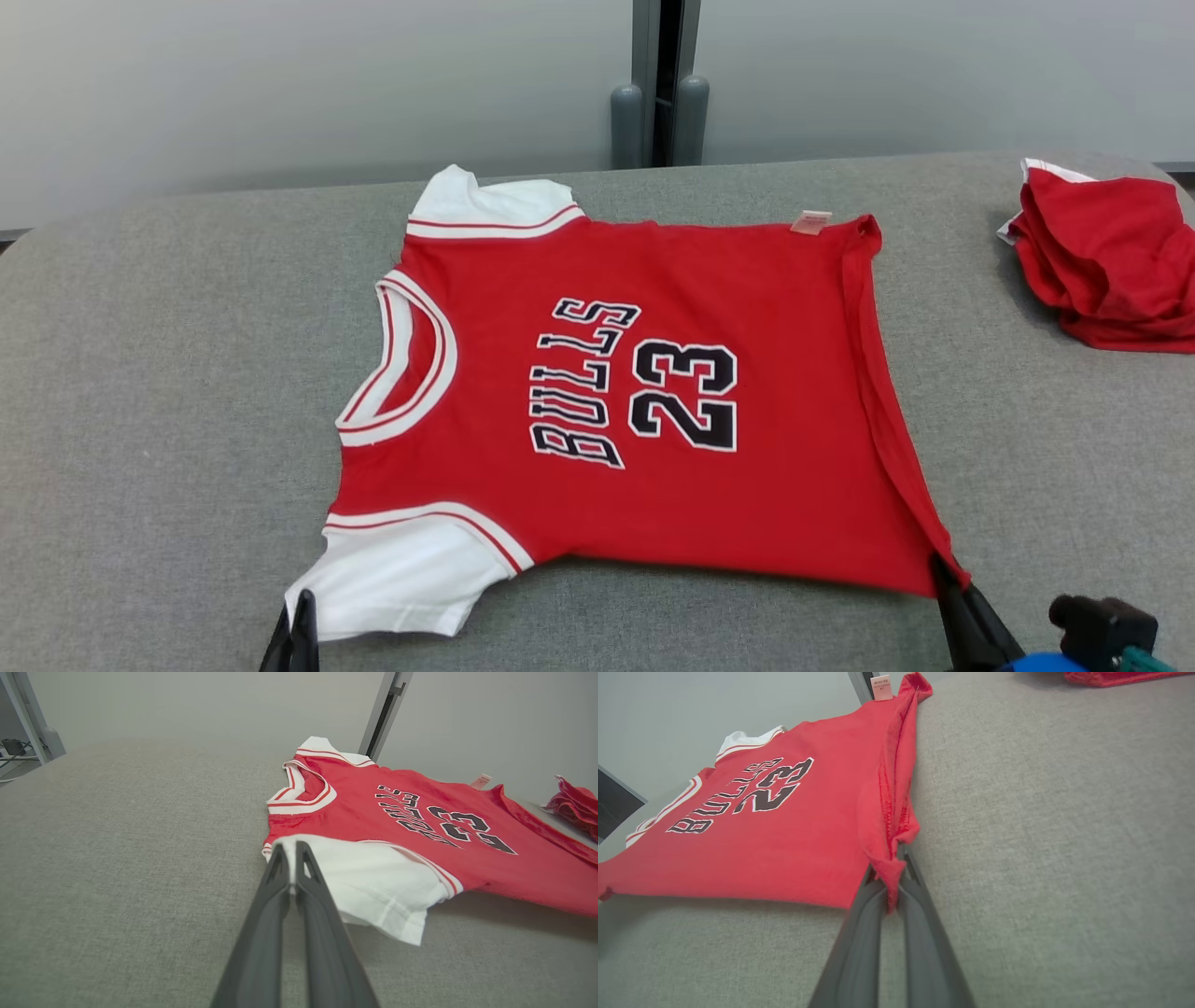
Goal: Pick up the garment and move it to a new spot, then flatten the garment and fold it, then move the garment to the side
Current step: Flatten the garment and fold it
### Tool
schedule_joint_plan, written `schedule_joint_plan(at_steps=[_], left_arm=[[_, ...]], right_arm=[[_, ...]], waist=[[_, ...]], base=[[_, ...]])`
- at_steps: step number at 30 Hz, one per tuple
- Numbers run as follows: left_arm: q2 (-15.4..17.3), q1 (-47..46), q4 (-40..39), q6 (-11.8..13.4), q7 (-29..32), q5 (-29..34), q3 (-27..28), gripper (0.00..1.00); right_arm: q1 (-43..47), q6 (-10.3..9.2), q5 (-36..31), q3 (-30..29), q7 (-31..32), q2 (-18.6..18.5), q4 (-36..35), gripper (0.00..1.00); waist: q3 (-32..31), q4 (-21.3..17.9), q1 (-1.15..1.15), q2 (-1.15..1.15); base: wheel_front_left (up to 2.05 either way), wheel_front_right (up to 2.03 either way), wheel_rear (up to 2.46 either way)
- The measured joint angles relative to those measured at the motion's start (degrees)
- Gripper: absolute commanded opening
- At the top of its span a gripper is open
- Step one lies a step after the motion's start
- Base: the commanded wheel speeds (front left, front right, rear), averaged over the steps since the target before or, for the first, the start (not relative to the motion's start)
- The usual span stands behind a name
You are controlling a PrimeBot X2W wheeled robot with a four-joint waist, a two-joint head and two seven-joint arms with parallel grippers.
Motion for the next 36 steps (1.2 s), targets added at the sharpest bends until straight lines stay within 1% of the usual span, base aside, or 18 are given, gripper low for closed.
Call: schedule_joint_plan(at_steps=[6,12,17,24,28,36], left_arm=[[0.2,3.37,-1.83,0.43,1.31,0.01,-1.2,0.0],[0.82,2.03,-2.6,-0.2,1.64,0.24,-2.02,0.0],[1.87,-2.06,-1.8,-1.63,1.99,1.44,-3.04,0.0],[4.1,-8.61,0.42,-3.27,2.4,2.61,-3.3,0.0],[5.25,-12.97,2.93,-4.66,2.74,3.18,-3.52,0.0],[5.92,-23.01,10.21,-7.16,2.43,4.35,-4.77,0.0]], right_arm=[[7.01,0.0,-0.77,-2.37,3.69,1.72,-5.15,0.0],[8.07,0.0,-1.68,-3.75,5.73,2.81,-7.82,0.0],[7.94,0.0,-1.93,-4.53,6.49,3.43,-8.59,0.0],[5.77,-0.01,-1.94,-3.71,7.24,3.63,-9.17,0.0],[3.14,-0.01,-1.4,-3.11,7.64,3.43,-9.11,0.0],[-1.68,-0.01,0.51,-2.97,9.06,2.69,-8.26,0.0]], waist=[[-1.4,0.48,0.0,0.0],[-1.57,0.24,0.01,0.0],[-1.4,0.12,0.01,0.0],[0.16,-1.06,0.02,0.0],[1.85,-1.67,0.02,0.0],[5.15,-2.23,0.02,0.0]], base=[[0.0,0.0,0.0],[0.0,0.0,0.0],[0.0,0.0,0.0],[0.0,0.0,0.0],[0.0,0.0,0.0],[0.0,0.0,0.0]])
